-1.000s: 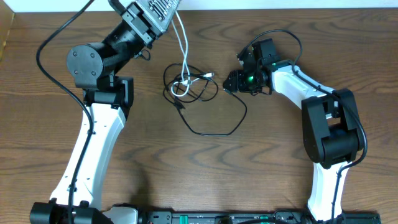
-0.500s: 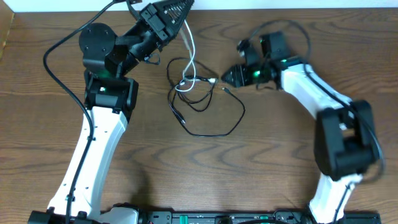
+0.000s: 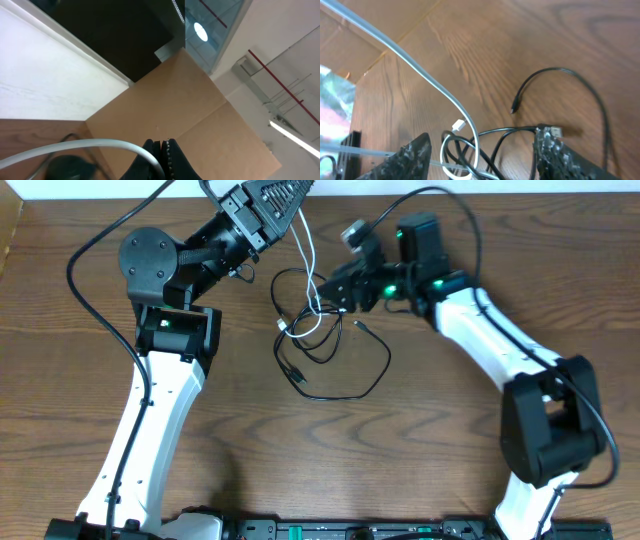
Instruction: Untangle cables
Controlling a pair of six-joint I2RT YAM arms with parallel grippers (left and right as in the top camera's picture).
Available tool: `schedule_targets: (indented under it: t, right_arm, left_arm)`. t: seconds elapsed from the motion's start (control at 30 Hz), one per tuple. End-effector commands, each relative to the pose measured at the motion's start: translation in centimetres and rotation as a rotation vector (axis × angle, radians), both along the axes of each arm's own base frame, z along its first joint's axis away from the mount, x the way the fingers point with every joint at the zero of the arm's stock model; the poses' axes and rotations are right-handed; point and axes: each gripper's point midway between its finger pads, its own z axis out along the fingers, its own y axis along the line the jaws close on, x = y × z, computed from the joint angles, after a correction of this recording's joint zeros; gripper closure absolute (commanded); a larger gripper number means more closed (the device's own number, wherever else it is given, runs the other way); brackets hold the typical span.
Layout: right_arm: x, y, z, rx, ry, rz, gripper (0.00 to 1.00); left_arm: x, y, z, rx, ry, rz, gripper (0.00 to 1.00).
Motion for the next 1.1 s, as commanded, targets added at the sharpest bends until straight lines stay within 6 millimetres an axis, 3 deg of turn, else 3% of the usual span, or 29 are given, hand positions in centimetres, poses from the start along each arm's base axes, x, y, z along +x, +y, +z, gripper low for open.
schedule_targets:
  t: [0.0,0.1,0.17,0.23,0.27,0.37,0.43,0.47,0.6,0.73,0.87,0.97,1.07]
  right_arm:
    - [-0.9,1.8,-1.5,0.003,0.024,0.039,0.43]
    - [0.3,1.5,-3.0,-0.065,0.007,-0.038,0.55]
    - [2.0,0.4,-3.9,-0.139,-0.023,-0.139,0.84]
    - [3.3,-0.7,-4.0,-0.171,-0.05,-0.205,0.97]
    - [3.8,-1.3,-3.6,-0.171,-0.064,-0.226,0.99]
    - [5.7,-4.3,0.1,-0.129,-0.125,-0.299,0.99]
    - [6.3,-6.6,3.5,-0.103,-0.173,-0.352,0.99]
    - [6.5,-8.6,6.2,-0.085,-0.208,-0.392,0.99]
    - [6.3,-13.5,9.6,-0.115,-0.201,-0.567,0.99]
    - [5.8,-17.8,11.1,-0.209,-0.214,-0.738,0.99]
    - [5.1,-20.5,11.7,-0.29,-0.22,-0.857,0.99]
    - [4.7,-20.8,10.4,-0.328,-0.179,-0.86,0.99]
    - [4.6,-20.9,8.4,-0.36,-0.117,-0.853,0.99]
  left_arm:
    - [-1.4,-0.2,1.6,-0.005,-0.035,-0.039,0.93]
    - [-1.5,-0.2,1.6,-0.005,-0.033,-0.044,0.93]
    - [-1.6,-0.3,1.5,0.0,-0.033,-0.054,0.93]
    - [-1.8,-0.5,1.4,0.008,-0.035,-0.068,0.93]
    - [-2.0,-0.6,1.3,0.016,-0.039,-0.077,0.93]
    - [-2.1,-1.0,0.3,0.066,-0.045,-0.095,0.93]
    - [-1.5,-1.1,-1.2,0.106,-0.006,-0.083,0.92]
    - [-1.0,-1.1,-2.7,0.155,0.01,-0.065,0.93]
    - [-0.2,-1.2,-6.3,0.289,0.025,-0.041,0.93]
    - [0.5,-0.8,-9.1,0.368,0.083,0.002,0.93]
    - [0.8,-0.5,-9.4,0.389,0.079,0.026,0.93]
    - [1.8,0.1,-8.5,0.376,0.048,0.096,0.93]
    - [2.1,0.4,-5.2,0.288,-0.031,0.137,0.93]
